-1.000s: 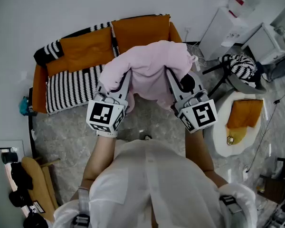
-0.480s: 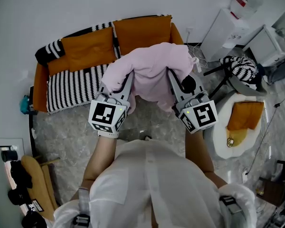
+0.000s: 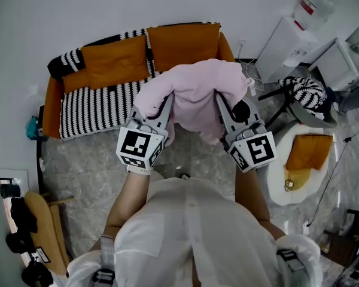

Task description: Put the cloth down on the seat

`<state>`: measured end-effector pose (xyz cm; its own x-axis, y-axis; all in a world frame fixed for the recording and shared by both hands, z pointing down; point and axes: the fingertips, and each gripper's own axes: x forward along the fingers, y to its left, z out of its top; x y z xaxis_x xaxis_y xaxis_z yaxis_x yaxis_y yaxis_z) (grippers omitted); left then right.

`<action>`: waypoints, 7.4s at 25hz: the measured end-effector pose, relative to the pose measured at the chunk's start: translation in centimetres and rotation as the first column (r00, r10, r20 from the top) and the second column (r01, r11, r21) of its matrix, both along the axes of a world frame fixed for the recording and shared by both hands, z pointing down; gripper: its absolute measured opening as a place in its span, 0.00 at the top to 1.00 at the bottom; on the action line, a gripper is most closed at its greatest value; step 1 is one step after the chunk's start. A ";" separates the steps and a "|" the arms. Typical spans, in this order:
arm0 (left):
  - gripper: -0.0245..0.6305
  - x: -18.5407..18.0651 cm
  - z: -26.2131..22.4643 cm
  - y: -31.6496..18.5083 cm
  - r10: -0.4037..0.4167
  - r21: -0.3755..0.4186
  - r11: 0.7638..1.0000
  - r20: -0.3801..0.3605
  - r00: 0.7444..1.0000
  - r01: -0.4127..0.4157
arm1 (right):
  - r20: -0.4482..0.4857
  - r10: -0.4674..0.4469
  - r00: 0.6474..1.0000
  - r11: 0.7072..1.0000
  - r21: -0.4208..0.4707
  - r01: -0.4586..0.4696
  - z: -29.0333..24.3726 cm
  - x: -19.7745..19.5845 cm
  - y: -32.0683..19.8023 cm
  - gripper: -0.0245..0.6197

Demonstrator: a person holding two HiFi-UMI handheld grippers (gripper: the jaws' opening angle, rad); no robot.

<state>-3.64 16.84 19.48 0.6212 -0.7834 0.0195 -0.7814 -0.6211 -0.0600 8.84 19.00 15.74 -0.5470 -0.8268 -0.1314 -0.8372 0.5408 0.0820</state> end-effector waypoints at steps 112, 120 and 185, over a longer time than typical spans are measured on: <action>0.52 4.9 52.1 -41.8 -0.003 -0.653 0.755 0.086 0.996 0.059 | -0.200 -0.234 0.951 0.491 -0.869 -0.062 63.0 8.8 -46.6 0.82; 0.52 6.5 48.4 -41.0 -0.021 -0.626 0.779 0.026 0.999 0.033 | -0.253 -0.257 0.933 0.432 -0.893 -0.123 63.1 10.9 -45.6 0.76; 0.94 -2.9 10.2 -30.1 -0.005 -0.141 0.990 -0.092 0.996 -0.008 | -0.129 -0.068 0.989 0.975 -0.218 0.038 10.6 4.5 -34.5 0.95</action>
